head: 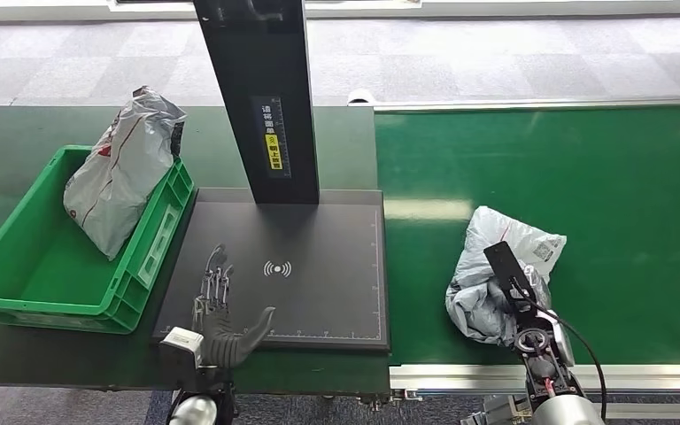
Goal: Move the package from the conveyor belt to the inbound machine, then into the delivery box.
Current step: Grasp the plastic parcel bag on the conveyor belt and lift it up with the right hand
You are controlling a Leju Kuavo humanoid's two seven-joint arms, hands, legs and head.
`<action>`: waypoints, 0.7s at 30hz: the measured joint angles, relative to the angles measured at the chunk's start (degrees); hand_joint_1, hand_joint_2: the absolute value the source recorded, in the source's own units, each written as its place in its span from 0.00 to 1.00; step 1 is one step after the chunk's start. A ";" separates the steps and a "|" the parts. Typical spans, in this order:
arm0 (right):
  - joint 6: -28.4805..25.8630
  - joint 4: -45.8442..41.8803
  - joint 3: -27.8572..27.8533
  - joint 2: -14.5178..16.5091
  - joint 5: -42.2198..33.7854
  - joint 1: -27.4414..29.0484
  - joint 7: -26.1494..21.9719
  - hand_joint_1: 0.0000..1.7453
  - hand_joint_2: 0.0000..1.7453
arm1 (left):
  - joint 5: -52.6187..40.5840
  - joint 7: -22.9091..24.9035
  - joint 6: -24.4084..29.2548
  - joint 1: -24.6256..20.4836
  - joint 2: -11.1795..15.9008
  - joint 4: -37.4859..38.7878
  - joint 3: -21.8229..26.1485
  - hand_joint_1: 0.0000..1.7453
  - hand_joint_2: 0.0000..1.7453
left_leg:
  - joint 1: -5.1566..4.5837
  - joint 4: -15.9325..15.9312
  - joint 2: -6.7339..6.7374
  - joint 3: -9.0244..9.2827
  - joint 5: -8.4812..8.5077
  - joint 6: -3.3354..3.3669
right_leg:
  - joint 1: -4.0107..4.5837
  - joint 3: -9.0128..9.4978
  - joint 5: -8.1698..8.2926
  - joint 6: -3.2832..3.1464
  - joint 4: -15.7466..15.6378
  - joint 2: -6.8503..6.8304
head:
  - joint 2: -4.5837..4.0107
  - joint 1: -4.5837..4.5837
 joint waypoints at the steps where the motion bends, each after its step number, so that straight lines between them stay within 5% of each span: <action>1: -0.84 -1.64 -0.10 0.60 -0.63 0.65 -0.87 1.00 1.00 | -0.14 0.01 0.13 0.56 -0.04 -0.67 0.38 0.00 1.00 | 0.00 0.00 -0.03 -0.08 0.01 -0.01 | 0.00 -0.09 0.00 0.00 0.00 -0.02 | 0.00 -0.01; 8: -1.70 -7.65 -0.55 2.51 -2.52 3.08 -2.60 1.00 1.00 | -0.37 0.00 0.31 2.10 -0.28 -2.87 1.76 0.00 1.00 | 0.01 -0.02 -0.17 -0.51 0.01 -0.02 | 0.03 -0.49 -0.08 -0.03 0.03 -0.14 | 0.00 -0.02; 12: -5.47 -16.03 -1.35 4.20 -11.79 6.74 -17.62 1.00 1.00 | -0.55 -0.43 0.81 2.37 -0.38 -3.45 2.27 0.00 1.00 | 0.01 -0.02 -0.37 -0.75 0.01 -0.02 | 0.02 -0.67 -0.13 -0.02 0.03 -0.33 | 0.00 0.00; 14: -5.92 -19.75 -1.78 4.93 -12.99 7.88 -21.32 1.00 1.00 | -0.61 -0.51 0.86 2.46 -0.40 -3.66 2.46 0.00 1.00 | 0.01 -0.02 -0.32 -0.77 0.01 -0.02 | 0.02 -0.74 -0.13 -0.03 0.03 -0.30 | 0.00 -0.02; 18: -6.84 -33.09 -1.37 5.75 -12.93 13.57 -14.36 1.00 1.00 | -0.66 -0.56 0.78 2.67 -0.42 -4.13 2.80 0.00 1.00 | 0.01 -0.01 -0.65 -0.94 0.03 -0.02 | -0.01 -0.81 -0.20 0.01 0.03 -0.62 | 0.00 -0.02; 21: -11.83 -44.70 -0.69 5.91 -14.44 18.44 -15.51 1.00 1.00 | -0.82 -0.57 0.41 2.78 -0.42 -4.38 3.07 0.00 1.00 | 0.00 0.00 -0.71 -1.04 0.03 -0.02 | -0.01 -0.87 -0.21 0.02 0.03 -0.66 | 0.00 -0.01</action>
